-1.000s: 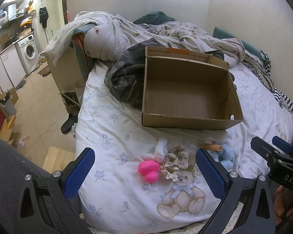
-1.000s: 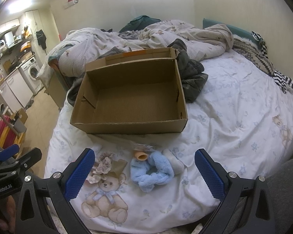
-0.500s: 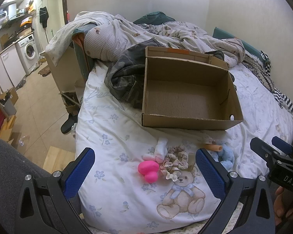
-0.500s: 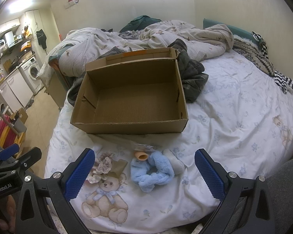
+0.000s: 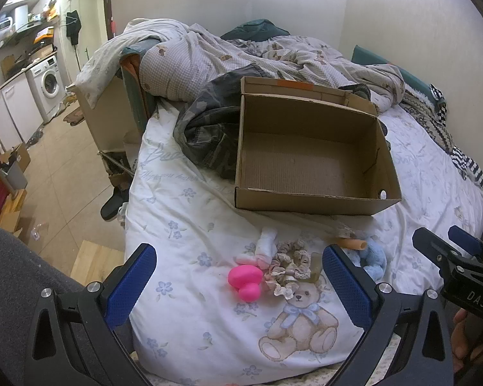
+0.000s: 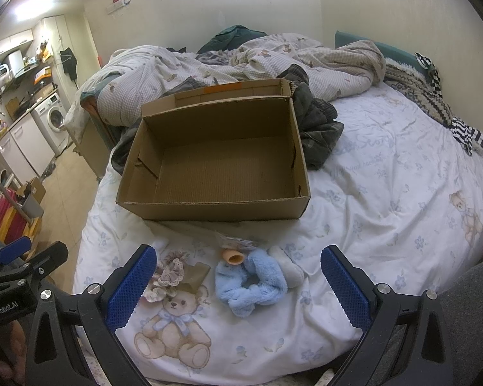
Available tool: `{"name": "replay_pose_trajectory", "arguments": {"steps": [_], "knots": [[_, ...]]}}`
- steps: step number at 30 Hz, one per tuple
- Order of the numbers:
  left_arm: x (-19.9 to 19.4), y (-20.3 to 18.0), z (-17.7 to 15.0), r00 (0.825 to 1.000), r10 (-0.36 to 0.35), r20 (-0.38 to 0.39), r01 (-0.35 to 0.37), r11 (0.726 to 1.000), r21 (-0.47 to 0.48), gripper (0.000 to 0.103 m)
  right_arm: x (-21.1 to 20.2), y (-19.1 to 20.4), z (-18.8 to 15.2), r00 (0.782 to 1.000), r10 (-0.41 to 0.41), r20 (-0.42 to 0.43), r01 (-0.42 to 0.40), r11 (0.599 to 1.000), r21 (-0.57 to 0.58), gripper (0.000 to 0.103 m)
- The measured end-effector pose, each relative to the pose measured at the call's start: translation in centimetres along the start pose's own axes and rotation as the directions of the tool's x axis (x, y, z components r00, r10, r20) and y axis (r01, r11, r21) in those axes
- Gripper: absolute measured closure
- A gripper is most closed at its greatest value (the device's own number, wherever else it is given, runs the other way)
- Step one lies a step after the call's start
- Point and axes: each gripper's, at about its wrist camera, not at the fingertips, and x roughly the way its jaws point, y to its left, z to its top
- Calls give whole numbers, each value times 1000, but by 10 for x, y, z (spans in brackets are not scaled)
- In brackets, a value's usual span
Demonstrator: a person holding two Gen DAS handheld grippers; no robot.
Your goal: Organize soft objects
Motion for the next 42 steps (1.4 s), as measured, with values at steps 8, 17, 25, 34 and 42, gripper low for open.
{"name": "replay_pose_trajectory", "arguments": {"steps": [8, 17, 25, 34, 42], "knots": [[0, 0, 0, 1000, -1, 0, 1, 1000, 0, 0, 0, 0, 1, 1000, 0, 0, 0, 1000, 0, 0], [0, 0, 0, 1000, 0, 0, 0, 1000, 0, 0, 0, 0, 0, 1000, 0, 0, 0, 1000, -1, 0], [0, 0, 0, 1000, 0, -1, 0, 1000, 1, 0, 0, 0, 0, 1000, 0, -1, 0, 1000, -3, 0], [-3, -1, 4, 999, -34, -28, 33, 999, -3, 0, -1, 4, 1, 1000, 4, -6, -4, 1000, -3, 0], [0, 4, 33, 997, -18, -72, 19, 1000, 12, 0, -5, -9, 33, 998, 61, -36, -59, 997, 49, 0]]}}
